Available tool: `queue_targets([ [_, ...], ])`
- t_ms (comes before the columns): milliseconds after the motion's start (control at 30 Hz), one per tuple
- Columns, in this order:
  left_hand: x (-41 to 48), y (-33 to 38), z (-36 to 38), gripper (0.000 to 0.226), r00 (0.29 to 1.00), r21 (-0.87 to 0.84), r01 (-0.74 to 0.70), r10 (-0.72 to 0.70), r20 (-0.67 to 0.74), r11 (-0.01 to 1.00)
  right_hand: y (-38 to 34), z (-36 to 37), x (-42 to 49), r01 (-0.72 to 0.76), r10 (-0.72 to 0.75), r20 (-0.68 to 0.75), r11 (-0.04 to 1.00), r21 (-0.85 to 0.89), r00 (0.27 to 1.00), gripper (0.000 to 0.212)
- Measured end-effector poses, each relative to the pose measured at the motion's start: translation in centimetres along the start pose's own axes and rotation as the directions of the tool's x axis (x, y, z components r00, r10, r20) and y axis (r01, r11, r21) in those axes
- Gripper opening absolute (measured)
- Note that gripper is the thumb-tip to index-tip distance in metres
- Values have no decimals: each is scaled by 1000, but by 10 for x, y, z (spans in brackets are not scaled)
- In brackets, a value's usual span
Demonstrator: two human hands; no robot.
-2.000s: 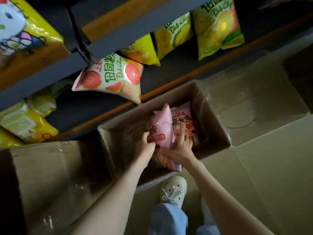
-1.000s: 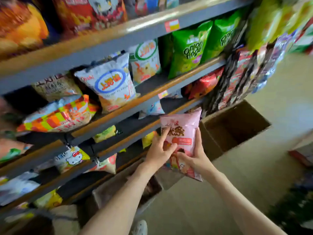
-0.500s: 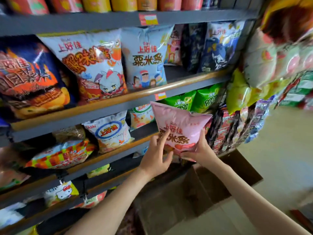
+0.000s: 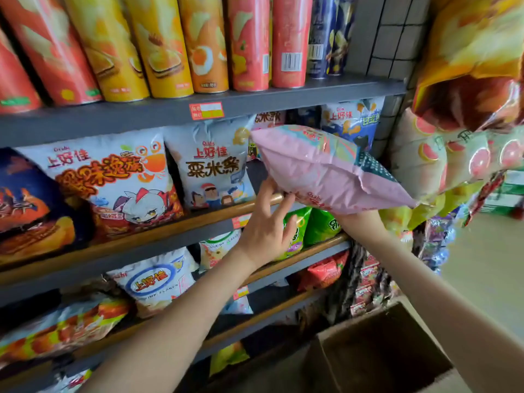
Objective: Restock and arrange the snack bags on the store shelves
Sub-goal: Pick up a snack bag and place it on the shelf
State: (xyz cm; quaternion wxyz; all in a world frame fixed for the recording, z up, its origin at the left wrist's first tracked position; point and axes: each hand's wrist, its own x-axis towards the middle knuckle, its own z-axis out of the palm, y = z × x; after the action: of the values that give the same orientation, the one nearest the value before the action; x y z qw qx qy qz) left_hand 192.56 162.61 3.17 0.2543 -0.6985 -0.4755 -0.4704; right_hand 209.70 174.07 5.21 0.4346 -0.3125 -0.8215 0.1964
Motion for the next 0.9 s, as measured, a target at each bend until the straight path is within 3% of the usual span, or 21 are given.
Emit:
queue_targets([
  [100,13,-16,13,69,1000,102,8,-8,-5,995,7,0,44,25,-2,172,990,-136,985,29],
  [133,15,-21,19,67,1000,134,20,-20,-7,991,11,2,57,109,-92,145,987,-114,985,25],
  [200,19,-32,29,62,998,174,67,-65,-18,983,22,11,79,104,-108,157,994,34,982,18],
  [367,35,-51,47,52,981,249,191,-193,-17,950,39,23,105,0,-99,232,920,392,968,88],
  [467,38,-57,58,56,940,280,328,-341,-4,902,51,35,110,64,-163,215,912,406,963,99],
  [633,46,-63,71,63,920,362,389,-375,-112,847,58,53,113,178,-232,141,932,315,963,118],
  [733,50,-64,78,67,881,373,471,-448,-153,799,60,63,114,301,-333,63,906,297,941,117],
  [900,51,-66,84,77,851,315,500,-525,-4,807,67,72,117,358,-384,113,913,197,917,102],
])
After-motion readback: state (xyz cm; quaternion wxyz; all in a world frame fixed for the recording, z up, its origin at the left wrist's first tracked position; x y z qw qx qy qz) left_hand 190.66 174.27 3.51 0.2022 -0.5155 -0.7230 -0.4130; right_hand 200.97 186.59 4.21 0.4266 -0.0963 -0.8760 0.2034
